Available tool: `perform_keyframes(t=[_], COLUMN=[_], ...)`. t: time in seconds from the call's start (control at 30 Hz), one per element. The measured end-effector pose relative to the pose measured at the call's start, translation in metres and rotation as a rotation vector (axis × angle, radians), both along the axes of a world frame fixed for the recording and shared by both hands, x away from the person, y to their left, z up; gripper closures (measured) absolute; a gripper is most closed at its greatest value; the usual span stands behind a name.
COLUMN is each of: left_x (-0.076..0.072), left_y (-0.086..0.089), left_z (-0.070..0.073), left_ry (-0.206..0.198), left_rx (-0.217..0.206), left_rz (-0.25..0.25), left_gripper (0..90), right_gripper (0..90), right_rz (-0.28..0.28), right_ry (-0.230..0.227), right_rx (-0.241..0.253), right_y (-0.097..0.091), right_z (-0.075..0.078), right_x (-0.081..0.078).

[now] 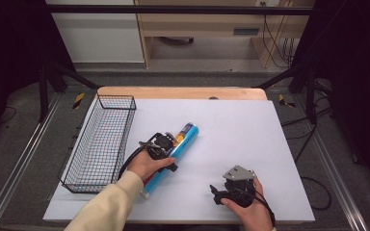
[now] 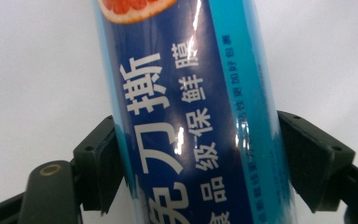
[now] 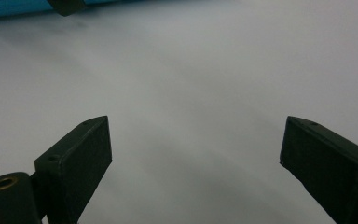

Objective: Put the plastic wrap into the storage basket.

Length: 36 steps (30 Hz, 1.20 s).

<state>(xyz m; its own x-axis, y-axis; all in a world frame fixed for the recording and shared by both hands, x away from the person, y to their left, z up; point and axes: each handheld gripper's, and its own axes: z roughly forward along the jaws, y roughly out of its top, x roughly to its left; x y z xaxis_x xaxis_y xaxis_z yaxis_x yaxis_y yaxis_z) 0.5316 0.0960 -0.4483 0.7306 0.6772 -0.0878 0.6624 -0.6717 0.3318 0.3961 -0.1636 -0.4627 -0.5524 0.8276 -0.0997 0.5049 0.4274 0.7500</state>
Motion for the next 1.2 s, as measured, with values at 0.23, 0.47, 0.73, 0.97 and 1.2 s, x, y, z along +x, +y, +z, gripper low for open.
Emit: perform_keyframes(t=[0.23, 0.47, 0.73, 0.97, 1.2], left_x=[0.0016, 0.0016, 0.001, 0.0008, -0.002], left_y=[-0.0005, -0.0008, -0.0022, -0.0008, 0.0013], left_z=[-0.0007, -0.0005, -0.0017, -0.0018, -0.002], left_ry=[-0.001, -0.003, -0.012, -0.007, -0.028], left_rx=[0.006, -0.003, -0.002, -0.016, -0.036], left_rz=[0.003, 0.022, 0.053, 0.077, 0.097], left_gripper=[23.9, 26.3, 27.6, 29.0, 29.9], right_gripper=[9.3, 9.3, 9.3, 9.3, 9.3], right_rz=[0.002, 0.004, 0.005, 0.009, 0.002], right_ry=[0.002, 0.002, 0.003, 0.004, 0.006], right_rx=[0.003, 0.002, 0.0, 0.0, 0.003], right_y=[0.0002, 0.0002, 0.0002, 0.0003, 0.0], right_z=[-0.0003, -0.0004, -0.0006, -0.0008, -0.0004], right_x=[0.0, 0.0001, 0.0002, 0.0002, 0.0])
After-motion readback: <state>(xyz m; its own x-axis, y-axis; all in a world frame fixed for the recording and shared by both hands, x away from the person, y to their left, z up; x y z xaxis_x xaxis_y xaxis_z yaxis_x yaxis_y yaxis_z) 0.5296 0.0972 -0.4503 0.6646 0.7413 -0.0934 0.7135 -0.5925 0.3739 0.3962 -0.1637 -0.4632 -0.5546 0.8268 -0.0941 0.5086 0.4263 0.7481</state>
